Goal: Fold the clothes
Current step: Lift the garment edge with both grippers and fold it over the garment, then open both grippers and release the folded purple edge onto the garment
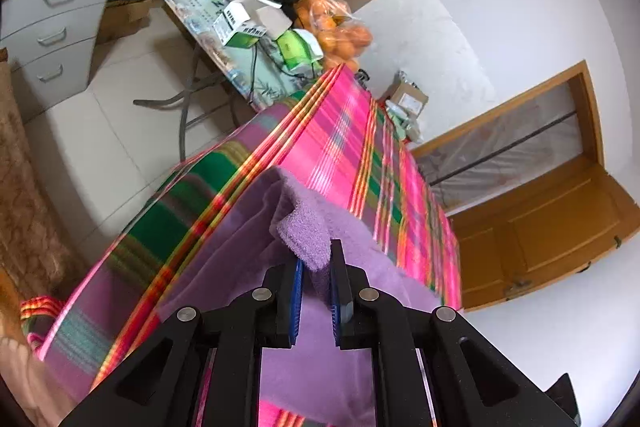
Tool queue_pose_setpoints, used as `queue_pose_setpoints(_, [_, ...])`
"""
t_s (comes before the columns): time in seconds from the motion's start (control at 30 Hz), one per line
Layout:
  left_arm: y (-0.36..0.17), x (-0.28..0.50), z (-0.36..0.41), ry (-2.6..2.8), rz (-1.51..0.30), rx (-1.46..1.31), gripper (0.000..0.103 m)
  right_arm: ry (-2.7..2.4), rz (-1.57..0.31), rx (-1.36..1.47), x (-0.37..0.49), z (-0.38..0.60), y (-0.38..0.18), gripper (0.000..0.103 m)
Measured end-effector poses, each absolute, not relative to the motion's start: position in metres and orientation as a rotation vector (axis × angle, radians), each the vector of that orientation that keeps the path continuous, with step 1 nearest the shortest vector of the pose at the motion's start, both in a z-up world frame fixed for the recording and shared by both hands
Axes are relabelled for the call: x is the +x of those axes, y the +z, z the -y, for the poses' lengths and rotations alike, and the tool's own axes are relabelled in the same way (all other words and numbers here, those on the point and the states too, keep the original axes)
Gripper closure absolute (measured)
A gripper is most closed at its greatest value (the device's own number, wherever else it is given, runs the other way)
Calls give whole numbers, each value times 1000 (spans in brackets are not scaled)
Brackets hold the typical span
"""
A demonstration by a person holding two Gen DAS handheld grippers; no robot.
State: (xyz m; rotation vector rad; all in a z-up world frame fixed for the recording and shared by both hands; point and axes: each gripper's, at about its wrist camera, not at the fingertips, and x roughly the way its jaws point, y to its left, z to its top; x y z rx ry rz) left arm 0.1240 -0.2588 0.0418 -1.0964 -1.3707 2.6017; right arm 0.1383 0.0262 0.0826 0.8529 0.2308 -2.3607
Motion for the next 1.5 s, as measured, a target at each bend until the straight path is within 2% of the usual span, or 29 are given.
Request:
queue_pose_setpoints(0.47, [11, 145, 256, 2614, 1325, -1229, 91, -2285, -205, 1015, 152, -27, 38, 98])
queue_pose_setpoints(0.9, [-16, 145, 262, 2561, 1393, -1324, 90, -2229, -197, 1134, 146, -24, 2, 97])
queue_pose_setpoints(1.2, [-15, 147, 264, 2560, 1402, -1328, 88, -2187, -125, 1172, 144, -30, -2, 90])
queue_pose_setpoints(1.5, [-12, 148, 263, 2564, 1421, -1342, 88, -2098, -15, 1223, 145, -41, 1, 89])
